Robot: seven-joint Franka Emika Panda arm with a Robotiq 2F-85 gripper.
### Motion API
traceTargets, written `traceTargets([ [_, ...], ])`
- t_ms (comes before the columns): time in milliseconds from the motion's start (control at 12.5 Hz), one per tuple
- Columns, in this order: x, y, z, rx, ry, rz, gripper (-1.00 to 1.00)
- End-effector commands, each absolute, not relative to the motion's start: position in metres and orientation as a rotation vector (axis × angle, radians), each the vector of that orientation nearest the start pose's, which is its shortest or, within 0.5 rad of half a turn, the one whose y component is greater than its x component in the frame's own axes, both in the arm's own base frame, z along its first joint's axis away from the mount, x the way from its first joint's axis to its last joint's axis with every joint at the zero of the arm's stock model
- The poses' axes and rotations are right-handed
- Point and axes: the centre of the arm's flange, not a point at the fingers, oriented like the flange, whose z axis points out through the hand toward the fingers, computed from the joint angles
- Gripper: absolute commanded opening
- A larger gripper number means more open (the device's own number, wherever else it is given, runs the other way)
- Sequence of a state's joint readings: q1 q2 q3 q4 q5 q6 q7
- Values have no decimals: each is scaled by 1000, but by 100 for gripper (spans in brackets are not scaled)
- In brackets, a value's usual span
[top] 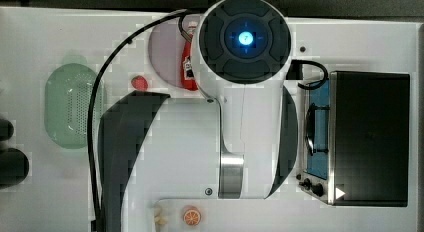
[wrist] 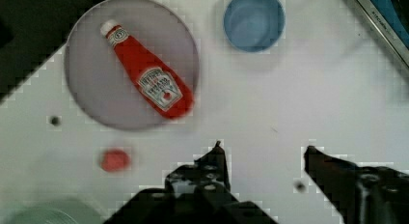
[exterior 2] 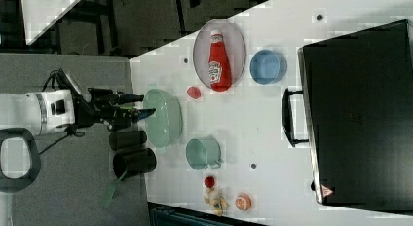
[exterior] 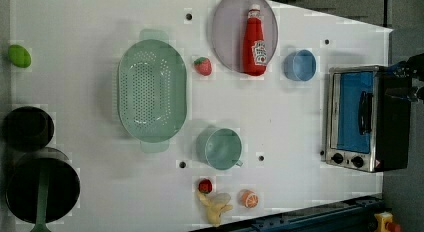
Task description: Pick ketchup from plate and place it on table.
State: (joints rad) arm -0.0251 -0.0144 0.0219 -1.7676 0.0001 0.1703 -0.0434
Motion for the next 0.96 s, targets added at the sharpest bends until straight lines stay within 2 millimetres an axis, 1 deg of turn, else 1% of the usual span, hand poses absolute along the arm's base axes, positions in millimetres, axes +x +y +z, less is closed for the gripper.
traceTargets([
  [80, 492, 1, 630, -2873, 1319, 49, 59],
  [240, 495, 3, 622, -2882, 1313, 73, 99],
  [400, 506, 7, 605, -2919, 1249, 119, 100],
  [560, 522, 13, 578, -2970, 1132, 176, 100],
  [720, 544, 21, 545, -3022, 959, 208, 100],
  [960, 576, 32, 483, -3079, 678, 267, 100],
])
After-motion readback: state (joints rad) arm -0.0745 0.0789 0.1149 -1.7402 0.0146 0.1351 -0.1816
